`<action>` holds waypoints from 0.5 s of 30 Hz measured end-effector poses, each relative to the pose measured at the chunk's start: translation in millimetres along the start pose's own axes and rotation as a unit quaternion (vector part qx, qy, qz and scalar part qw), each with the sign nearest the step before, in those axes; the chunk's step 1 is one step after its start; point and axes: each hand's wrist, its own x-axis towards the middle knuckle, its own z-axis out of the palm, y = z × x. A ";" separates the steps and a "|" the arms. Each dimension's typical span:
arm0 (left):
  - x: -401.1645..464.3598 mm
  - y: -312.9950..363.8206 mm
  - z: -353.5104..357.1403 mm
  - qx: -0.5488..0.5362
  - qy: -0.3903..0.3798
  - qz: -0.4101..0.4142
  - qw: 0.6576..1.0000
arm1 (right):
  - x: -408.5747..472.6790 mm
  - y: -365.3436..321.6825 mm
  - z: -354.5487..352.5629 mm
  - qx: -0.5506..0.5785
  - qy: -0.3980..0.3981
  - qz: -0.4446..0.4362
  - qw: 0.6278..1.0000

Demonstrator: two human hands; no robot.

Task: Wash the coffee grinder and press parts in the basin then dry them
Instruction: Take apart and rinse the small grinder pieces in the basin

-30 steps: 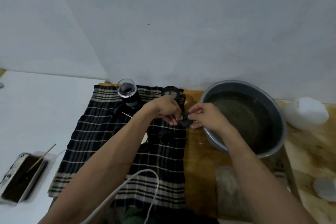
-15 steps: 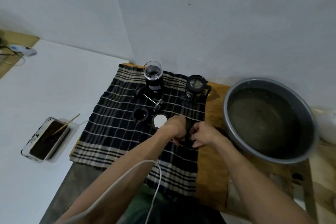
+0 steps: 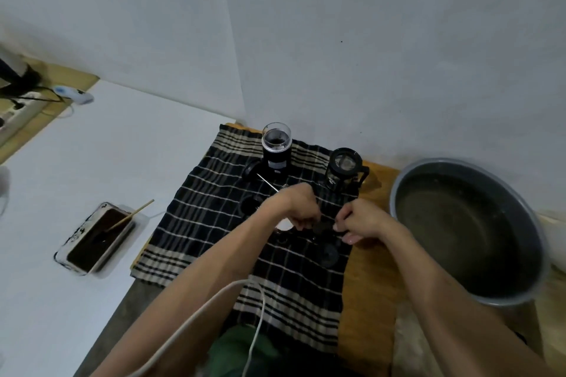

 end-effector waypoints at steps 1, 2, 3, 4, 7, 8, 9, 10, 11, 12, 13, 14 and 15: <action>-5.6 -5.2 -17.6 -0.012 0.027 0.007 1.000 | -1.5 -11.6 -4.6 -0.001 0.016 -0.018 1.000; -11.1 -13.6 -36.1 -0.020 0.056 0.006 0.998 | -1.5 -24.1 -7.3 0.000 0.032 -0.039 0.999; -14.9 -25.7 -52.5 -0.025 0.087 0.000 0.996 | -1.2 -36.7 -7.9 0.003 0.046 -0.060 0.997; -17.7 -42.5 -67.9 -0.022 0.127 -0.014 0.992 | 0.2 -51.3 -5.9 0.002 0.056 -0.085 0.995; -21.9 -103.9 -86.9 0.016 0.210 -0.084 0.974 | 8.1 -90.6 12.4 -0.056 0.077 -0.158 0.983; -23.9 -122.1 -84.5 0.027 0.207 -0.100 0.973 | 12.4 -102.2 21.2 -0.092 0.084 -0.176 0.977; -23.8 -138.1 -79.0 0.027 0.199 -0.108 0.974 | 16.6 -113.4 30.9 -0.129 0.086 -0.186 0.970; -23.9 -153.0 -71.8 0.015 0.192 -0.108 0.975 | 23.8 -124.3 42.8 -0.165 0.079 -0.191 0.964; -21.8 -162.8 -62.7 0.003 0.187 -0.098 0.977 | 30.4 -131.7 52.9 -0.201 0.068 -0.189 0.959; -19.9 -169.1 -53.9 -0.001 0.182 -0.078 0.980 | 36.2 -138.0 62.3 -0.233 0.055 -0.182 0.954; -17.8 -172.8 -45.9 -0.002 0.181 -0.061 0.982 | 41.7 -143.2 70.8 -0.254 0.041 -0.167 0.952; -15.0 -178.2 -37.7 -0.006 0.182 -0.046 0.982 | 47.5 -146.7 80.7 -0.267 0.028 -0.152 0.951; -11.5 -175.2 -31.2 -0.015 0.179 -0.034 0.983 | 49.9 -146.9 84.4 -0.272 0.021 -0.136 0.953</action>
